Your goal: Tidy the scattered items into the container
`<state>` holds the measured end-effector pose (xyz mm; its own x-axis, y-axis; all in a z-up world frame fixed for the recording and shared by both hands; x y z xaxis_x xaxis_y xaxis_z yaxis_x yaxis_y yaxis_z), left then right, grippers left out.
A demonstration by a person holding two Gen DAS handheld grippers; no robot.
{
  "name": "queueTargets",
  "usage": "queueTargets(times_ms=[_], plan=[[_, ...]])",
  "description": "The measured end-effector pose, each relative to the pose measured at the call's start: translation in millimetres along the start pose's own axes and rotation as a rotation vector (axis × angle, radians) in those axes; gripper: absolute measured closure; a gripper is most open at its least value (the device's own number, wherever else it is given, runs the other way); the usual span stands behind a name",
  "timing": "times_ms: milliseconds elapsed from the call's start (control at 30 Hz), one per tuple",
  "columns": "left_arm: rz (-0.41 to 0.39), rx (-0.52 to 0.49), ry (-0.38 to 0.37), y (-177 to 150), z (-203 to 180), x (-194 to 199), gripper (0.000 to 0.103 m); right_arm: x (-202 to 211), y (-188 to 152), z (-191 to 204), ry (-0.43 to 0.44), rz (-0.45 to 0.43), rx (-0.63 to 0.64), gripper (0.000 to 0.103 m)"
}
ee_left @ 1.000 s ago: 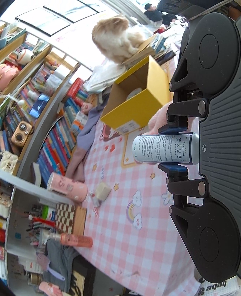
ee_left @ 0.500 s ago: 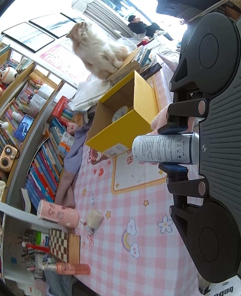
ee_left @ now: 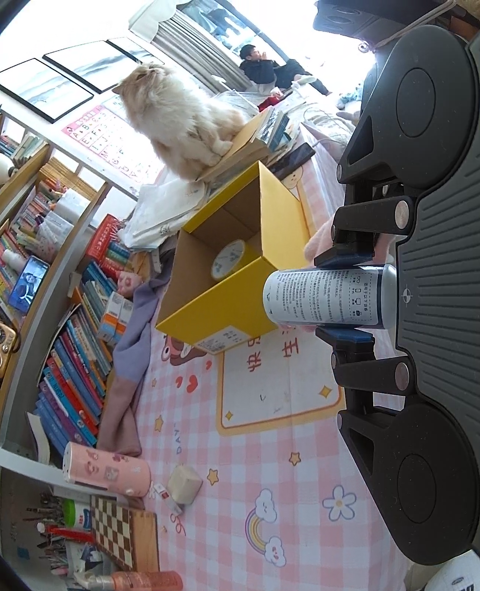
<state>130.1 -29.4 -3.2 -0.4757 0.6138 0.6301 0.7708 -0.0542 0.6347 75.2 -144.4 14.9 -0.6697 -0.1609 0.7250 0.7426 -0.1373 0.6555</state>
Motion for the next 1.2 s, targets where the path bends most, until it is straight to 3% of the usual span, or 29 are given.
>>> queueTargets(times_ms=[1200], plan=[[0.074, -0.045, -0.046, 16, -108, -89, 0.072, 21, 24, -128, -0.001, 0.001, -0.014, 0.084]])
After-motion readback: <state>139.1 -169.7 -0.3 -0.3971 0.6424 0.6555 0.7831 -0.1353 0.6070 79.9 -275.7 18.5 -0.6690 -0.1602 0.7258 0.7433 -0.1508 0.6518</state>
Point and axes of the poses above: each gripper's, at about its wrist camera, not at the fingertips, and x roughly against the way its jaws point, z to its left, y to its top, the point moved 5 cm from there along -x, roughly the way its jaws point, and after that the axes turned 3 degrees about z, right-handed, at the moved point
